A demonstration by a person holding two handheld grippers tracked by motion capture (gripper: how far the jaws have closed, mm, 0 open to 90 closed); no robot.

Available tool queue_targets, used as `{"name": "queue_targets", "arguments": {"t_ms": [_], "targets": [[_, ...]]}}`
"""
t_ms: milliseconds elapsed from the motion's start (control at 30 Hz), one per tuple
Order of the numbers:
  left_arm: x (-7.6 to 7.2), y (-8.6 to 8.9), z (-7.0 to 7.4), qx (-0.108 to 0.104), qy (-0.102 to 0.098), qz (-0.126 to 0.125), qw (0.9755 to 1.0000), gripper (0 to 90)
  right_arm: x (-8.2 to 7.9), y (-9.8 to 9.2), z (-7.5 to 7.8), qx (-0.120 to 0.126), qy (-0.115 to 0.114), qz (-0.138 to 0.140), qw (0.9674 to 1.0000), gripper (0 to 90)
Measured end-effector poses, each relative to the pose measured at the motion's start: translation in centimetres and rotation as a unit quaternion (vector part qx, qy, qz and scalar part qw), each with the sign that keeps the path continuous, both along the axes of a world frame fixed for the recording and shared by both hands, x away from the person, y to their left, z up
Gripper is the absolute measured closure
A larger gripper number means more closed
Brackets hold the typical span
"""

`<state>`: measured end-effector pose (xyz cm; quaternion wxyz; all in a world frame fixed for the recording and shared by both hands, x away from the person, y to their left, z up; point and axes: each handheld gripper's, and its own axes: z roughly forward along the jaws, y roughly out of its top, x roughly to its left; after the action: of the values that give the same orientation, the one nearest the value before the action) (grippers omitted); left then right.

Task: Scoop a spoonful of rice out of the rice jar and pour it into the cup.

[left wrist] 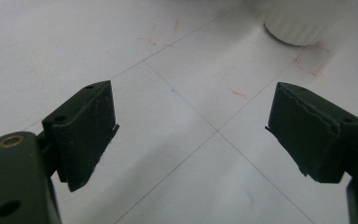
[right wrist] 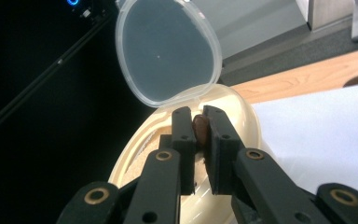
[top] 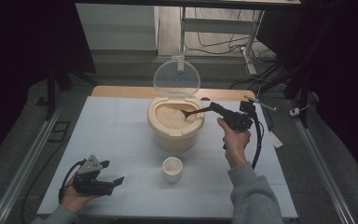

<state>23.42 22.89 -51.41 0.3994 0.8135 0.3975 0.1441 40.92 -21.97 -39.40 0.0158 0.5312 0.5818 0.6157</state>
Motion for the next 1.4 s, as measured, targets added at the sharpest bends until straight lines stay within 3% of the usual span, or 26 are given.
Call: {"name": "queue_targets", "arguments": {"t_ms": [200,433,1000,1400], "targets": [[0.0,0.0,0.0,0.002,-0.001,0.001,1.0,15.0,0.3,-0.9,-0.7,0.052,0.038,0.0,0.9979,83.5],[0.0,0.0,0.0,0.003,-0.001,0.001,1.0,15.1,0.2,-1.9,-0.8,0.08,0.049,-0.005,0.9956,83.4],[0.0,-0.1,0.0,0.005,-0.001,0.0,1.0,15.4,0.2,-2.9,-1.0,0.115,0.067,0.003,0.9911,83.4],[0.0,-0.1,-0.1,0.005,0.0,-0.001,1.0,15.5,0.1,-3.4,-0.6,0.128,0.063,0.01,0.9897,83.4]]}}
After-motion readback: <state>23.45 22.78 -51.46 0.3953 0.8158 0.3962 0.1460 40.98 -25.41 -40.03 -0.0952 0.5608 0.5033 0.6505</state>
